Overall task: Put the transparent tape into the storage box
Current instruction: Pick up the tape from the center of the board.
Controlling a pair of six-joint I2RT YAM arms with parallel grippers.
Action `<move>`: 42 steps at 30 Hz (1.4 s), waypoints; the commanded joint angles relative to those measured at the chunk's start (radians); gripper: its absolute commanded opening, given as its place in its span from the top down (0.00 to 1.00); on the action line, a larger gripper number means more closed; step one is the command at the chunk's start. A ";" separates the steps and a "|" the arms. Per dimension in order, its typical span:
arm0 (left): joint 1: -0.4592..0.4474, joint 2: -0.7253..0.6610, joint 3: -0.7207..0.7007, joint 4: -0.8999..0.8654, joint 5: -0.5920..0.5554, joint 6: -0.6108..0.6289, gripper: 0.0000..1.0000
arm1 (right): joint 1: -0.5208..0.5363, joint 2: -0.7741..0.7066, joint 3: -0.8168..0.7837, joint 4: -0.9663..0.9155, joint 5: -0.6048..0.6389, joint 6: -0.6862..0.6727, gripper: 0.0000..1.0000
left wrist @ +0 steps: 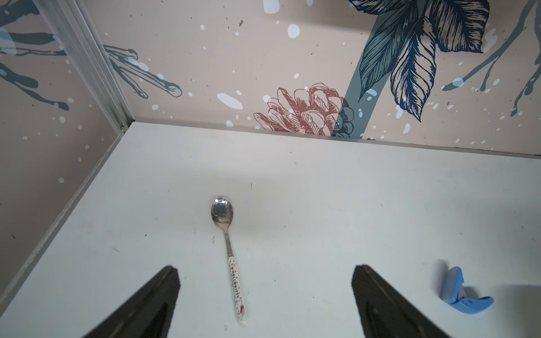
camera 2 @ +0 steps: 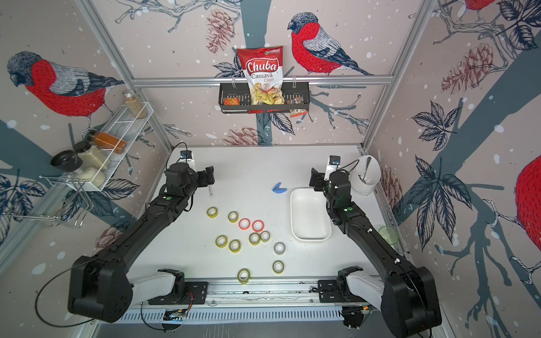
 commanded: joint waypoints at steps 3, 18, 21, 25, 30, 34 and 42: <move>0.000 -0.011 0.034 -0.176 0.068 -0.004 0.04 | 0.095 0.074 0.148 -0.297 -0.105 0.014 0.14; 0.008 0.021 0.044 -0.267 0.088 0.036 0.04 | 0.371 0.122 0.174 -0.483 -0.302 -0.010 0.17; 0.012 0.044 0.054 -0.275 0.098 0.028 0.07 | 0.421 0.149 0.163 -0.501 -0.318 0.002 0.16; 0.014 0.047 0.060 -0.266 0.128 0.036 0.13 | 0.483 0.146 0.144 -0.494 -0.338 0.023 0.20; 0.017 0.061 0.058 -0.281 0.104 0.047 0.12 | 0.561 0.172 0.150 -0.531 -0.362 0.028 0.29; 0.018 0.090 0.082 -0.313 0.118 0.054 0.16 | 0.625 0.208 0.161 -0.584 -0.381 0.016 0.28; 0.032 0.107 0.084 -0.309 0.158 0.049 0.18 | 0.778 0.300 0.204 -0.656 -0.394 -0.023 0.27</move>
